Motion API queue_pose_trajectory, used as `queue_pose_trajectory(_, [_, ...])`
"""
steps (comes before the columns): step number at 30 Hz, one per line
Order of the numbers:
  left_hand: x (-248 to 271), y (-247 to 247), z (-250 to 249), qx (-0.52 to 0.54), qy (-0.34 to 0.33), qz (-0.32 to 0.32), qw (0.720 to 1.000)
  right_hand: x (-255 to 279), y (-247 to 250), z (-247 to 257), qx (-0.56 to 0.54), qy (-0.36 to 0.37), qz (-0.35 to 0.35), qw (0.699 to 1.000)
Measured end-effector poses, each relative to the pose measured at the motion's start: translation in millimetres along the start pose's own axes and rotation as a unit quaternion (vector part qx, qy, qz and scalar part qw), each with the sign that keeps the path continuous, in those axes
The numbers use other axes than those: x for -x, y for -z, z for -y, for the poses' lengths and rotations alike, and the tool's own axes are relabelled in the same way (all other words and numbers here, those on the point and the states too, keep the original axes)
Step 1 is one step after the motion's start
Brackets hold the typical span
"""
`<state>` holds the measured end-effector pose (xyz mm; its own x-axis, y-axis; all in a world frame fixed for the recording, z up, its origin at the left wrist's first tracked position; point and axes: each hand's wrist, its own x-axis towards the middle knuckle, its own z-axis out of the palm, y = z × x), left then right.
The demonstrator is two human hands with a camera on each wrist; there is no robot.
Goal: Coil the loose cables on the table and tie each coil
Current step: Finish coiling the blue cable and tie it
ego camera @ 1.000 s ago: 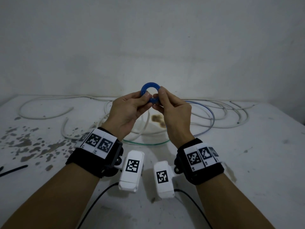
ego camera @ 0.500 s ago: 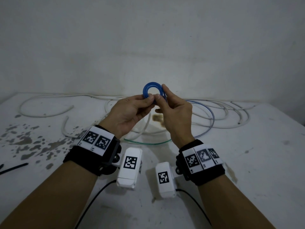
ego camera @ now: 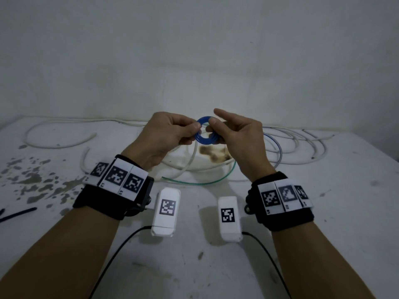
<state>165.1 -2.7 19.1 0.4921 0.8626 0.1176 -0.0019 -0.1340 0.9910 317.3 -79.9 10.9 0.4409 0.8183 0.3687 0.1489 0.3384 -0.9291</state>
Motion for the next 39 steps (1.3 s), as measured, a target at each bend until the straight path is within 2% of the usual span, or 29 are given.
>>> queue_pose_trajectory(3, [1,-3,1,0.014,0.001,-0.016,1.000,0,-5,-2,-0.016,0.009,-0.028,0.999])
queue_pose_trajectory(8, [5,1,-2,-0.071,-0.004,0.059,0.996,0,6,2,0.058,0.045,0.024,0.997])
queue_pose_trajectory(10, [6,-2,-1,-0.070,-0.024,0.053,0.996,0,5,4,0.069,0.059,0.030,0.995])
queue_pose_trajectory(13, [5,-9,1,0.043,-0.026,0.016,0.999,2,-8,5,0.034,0.065,0.000,0.997])
queue_pose_trajectory(15, [3,-11,1,0.142,-0.014,-0.004,0.990,4,-18,3,0.013,0.077,-0.009,0.997])
queue_pose_trajectory(17, [2,-9,2,0.216,-0.007,-0.008,0.976,7,-24,-1,0.043,0.106,0.008,0.993])
queue_pose_trajectory(19, [3,-7,0,0.235,0.005,0.013,0.972,10,-26,-4,0.072,0.127,0.015,0.989])
queue_pose_trajectory(24, [8,-10,-1,0.148,0.027,0.078,0.986,5,-14,-3,0.101,0.140,0.003,0.985])
queue_pose_trajectory(28, [8,-4,-2,0.046,0.020,0.069,0.996,3,-4,5,0.138,0.093,0.061,0.984])
queue_pose_trajectory(30, [8,-4,-1,0.036,0.013,0.061,0.997,2,-2,6,0.141,0.079,0.081,0.984])
queue_pose_trajectory(34, [7,-9,-2,0.077,-0.016,0.052,0.996,2,-7,3,0.071,0.068,0.052,0.994])
queue_pose_trajectory(36, [6,-9,-3,0.062,-0.030,0.048,0.996,1,-8,2,0.025,0.053,0.036,0.998])
queue_pose_trajectory(39, [6,-5,-3,0.021,-0.040,0.041,0.998,2,-6,3,0.019,0.048,0.045,0.998])
